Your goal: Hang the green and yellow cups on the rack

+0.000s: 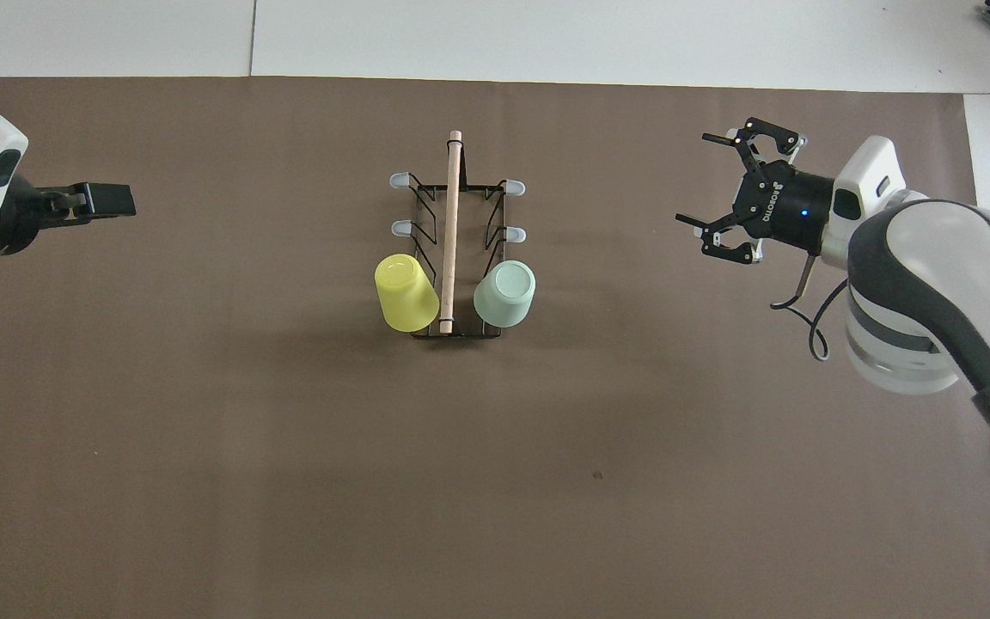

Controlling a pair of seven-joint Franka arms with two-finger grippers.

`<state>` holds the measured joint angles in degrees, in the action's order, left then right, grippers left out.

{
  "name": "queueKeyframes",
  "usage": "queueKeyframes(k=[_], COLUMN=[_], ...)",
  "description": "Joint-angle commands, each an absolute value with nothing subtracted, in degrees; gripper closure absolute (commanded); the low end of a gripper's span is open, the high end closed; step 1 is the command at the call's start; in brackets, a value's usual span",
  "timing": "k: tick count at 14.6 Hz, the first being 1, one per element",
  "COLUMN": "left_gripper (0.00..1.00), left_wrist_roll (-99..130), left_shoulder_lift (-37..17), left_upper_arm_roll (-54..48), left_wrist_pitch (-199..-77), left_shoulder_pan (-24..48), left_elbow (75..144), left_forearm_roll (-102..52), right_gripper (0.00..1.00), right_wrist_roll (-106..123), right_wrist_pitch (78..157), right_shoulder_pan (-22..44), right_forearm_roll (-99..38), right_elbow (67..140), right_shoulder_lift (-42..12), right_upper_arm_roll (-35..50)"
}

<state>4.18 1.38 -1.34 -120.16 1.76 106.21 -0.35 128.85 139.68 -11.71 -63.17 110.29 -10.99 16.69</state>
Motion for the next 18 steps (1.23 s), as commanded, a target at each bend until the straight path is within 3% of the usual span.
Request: queueKeyframes(k=[1, 5, 7, 11, 18], left_gripper=[0.0, 0.0, 0.0, 0.0, 0.0], left_wrist_roll=[-6.5, -8.0, -8.3, -8.8, -9.0], left_shoulder_lift=[3.0, 1.6, -0.3, -0.2, 0.4], left_upper_arm_roll=[-2.0, -2.9, -2.9, -2.9, -2.5], left_wrist_pitch=[-107.9, -89.6, -84.3, -83.8, -84.3], left_shoulder_pan=[0.1, 0.8, 0.8, 0.8, 0.3], left_elbow=[102.9, 91.7, 87.1, 86.7, 86.4], left_forearm_roll=[-1.8, -0.6, -0.4, -0.8, -2.3], right_gripper=[0.0, 0.0, 0.0, 0.0, 0.0], right_wrist_roll=[113.7, 86.7, 76.1, 54.2, 11.4], right_wrist_pitch=[125.7, 109.9, 105.1, 94.4, 84.6], right_shoulder_pan=[-17.8, -18.9, -18.8, -18.0, -12.9], right_forearm_roll=[-48.1, -29.7, -24.6, -16.6, -7.0], right_elbow=[102.9, 95.2, 95.0, 95.1, 95.4], right_shoulder_lift=[-11.4, -8.5, -5.7, -1.0, 8.4], right_upper_arm_roll=[17.2, 17.2, 17.3, 17.7, 18.2])
